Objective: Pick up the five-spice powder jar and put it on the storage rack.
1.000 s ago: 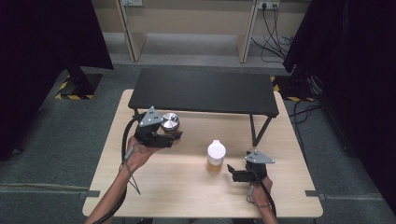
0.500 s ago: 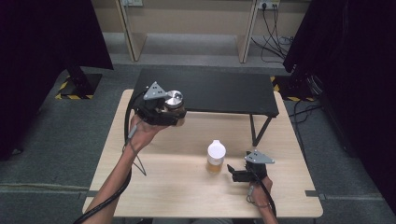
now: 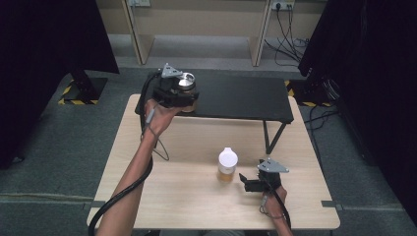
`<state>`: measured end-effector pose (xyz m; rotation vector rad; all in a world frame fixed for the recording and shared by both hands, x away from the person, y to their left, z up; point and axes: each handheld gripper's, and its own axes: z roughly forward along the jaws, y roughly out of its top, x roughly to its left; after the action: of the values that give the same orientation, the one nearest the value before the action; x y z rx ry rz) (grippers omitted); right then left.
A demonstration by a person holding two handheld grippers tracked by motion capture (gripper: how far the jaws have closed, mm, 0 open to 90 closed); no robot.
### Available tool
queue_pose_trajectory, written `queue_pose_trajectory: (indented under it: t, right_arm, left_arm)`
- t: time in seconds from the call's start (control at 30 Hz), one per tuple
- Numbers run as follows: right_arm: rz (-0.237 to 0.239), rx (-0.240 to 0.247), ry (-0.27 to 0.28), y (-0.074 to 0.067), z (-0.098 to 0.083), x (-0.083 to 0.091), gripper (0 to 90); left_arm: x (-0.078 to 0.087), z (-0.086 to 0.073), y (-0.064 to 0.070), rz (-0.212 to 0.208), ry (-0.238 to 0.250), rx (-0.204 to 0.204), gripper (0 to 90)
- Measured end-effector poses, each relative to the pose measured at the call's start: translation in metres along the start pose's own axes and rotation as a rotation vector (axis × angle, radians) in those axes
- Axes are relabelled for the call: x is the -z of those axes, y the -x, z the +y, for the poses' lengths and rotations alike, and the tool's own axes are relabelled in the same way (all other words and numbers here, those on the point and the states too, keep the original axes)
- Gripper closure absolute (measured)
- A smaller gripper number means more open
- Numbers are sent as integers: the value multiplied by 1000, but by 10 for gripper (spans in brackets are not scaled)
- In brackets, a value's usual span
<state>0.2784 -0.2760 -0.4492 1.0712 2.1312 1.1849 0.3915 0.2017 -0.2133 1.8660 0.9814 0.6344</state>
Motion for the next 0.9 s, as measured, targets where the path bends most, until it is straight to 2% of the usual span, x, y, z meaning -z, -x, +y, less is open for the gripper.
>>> queue_pose_trajectory:
  t: [0.1,0.37,0.5,0.53,0.63,0.7,0.83,0.9]
  right_arm:
    - [2,-3,1,1,0,0,11]
    - [7,-10,7,2,-1,0,11]
    - [2,-14,6,2,-1,0,11]
    - [1,-12,7,2,-1,0,11]
    - [0,-13,8,2,-1,0,11]
    - [3,-15,6,2,-1,0,11]
    - [0,-14,8,2,-1,0,11]
    - [-3,-11,11,1,-2,0,11]
  left_arm:
    - [-7,4,1,36,-4,15,303]
    - [-20,9,3,81,5,53,304]
    - [-27,12,4,116,-25,49,303]
    - [-29,11,4,124,-26,59,304]
    - [-31,8,-1,133,-23,79,303]
    - [-34,5,-2,138,-22,78,303]
    - [-34,-2,-6,127,-2,110,301]
    - [-34,-1,-5,128,-5,112,301]
